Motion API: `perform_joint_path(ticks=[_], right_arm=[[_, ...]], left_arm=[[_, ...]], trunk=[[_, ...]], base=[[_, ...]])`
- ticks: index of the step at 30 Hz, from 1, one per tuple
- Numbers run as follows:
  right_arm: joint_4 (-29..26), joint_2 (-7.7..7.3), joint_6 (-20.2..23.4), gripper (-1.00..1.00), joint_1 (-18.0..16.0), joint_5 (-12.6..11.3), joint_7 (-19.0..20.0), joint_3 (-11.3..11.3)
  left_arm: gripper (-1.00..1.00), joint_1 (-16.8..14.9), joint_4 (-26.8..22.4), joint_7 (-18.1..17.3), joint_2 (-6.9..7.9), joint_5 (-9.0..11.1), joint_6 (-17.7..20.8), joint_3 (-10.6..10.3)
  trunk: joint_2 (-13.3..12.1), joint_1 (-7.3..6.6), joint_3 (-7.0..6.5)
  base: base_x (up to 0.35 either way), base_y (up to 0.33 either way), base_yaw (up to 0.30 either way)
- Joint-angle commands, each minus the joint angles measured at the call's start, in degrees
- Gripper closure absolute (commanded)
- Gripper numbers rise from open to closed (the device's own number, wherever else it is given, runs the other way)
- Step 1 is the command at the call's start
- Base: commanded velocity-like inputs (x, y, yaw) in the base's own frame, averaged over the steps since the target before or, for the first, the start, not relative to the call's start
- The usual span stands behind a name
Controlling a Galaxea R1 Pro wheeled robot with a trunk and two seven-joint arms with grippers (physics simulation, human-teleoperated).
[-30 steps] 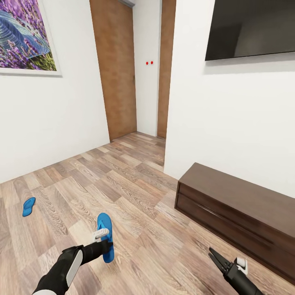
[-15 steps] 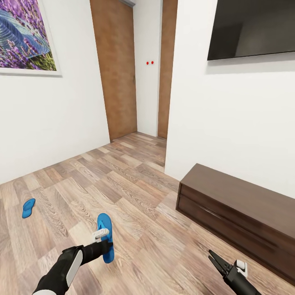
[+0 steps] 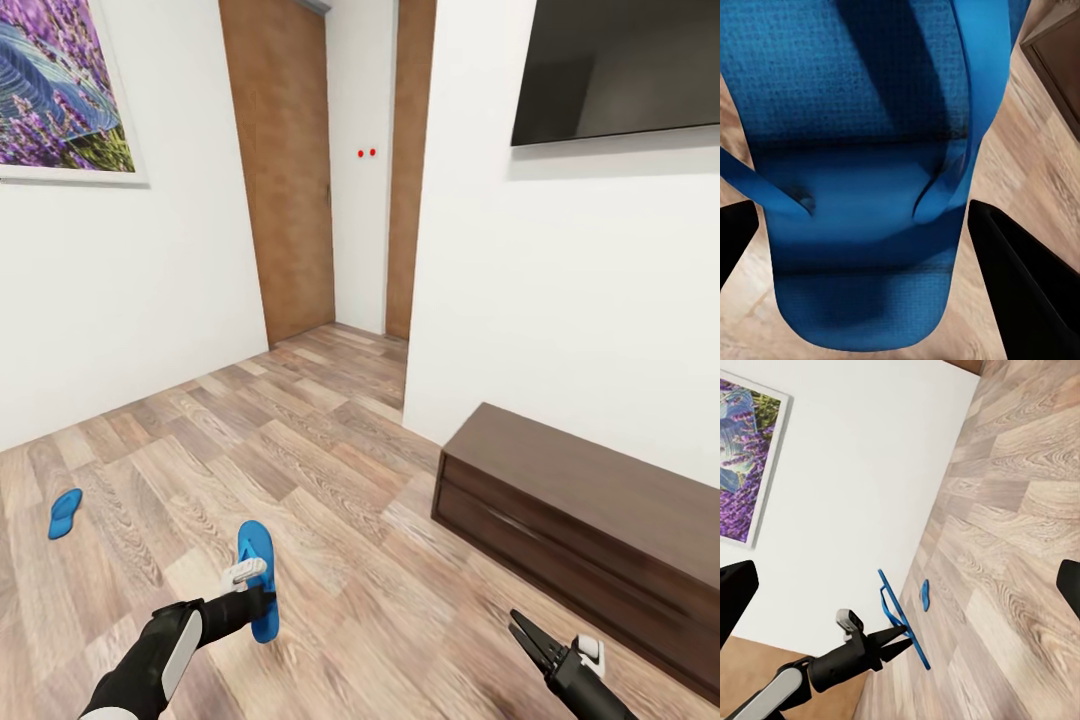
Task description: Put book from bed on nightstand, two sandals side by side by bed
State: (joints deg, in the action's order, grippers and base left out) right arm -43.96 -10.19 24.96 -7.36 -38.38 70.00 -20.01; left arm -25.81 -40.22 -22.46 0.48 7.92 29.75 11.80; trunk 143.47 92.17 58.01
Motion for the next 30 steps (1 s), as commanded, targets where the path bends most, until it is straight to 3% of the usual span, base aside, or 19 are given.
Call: perform_joint_path(ticks=[1,30], right_arm=[[0.0,0.0,0.5,-1.0,0.0,-0.3,0.1,0.0],[0.0,0.07,0.4,-1.0,0.0,-0.3,0.1,0.0]], left_arm=[[1.0,0.0,0.0,-0.1,-0.02,0.4,0.5,0.1],[1.0,0.0,0.1,0.0,-0.04,0.5,0.4,0.2]], trunk=[[0.0,0.0,0.05],[0.0,0.0,0.05]], base=[[0.063,0.0,0.072],[0.007,0.0,0.201]])
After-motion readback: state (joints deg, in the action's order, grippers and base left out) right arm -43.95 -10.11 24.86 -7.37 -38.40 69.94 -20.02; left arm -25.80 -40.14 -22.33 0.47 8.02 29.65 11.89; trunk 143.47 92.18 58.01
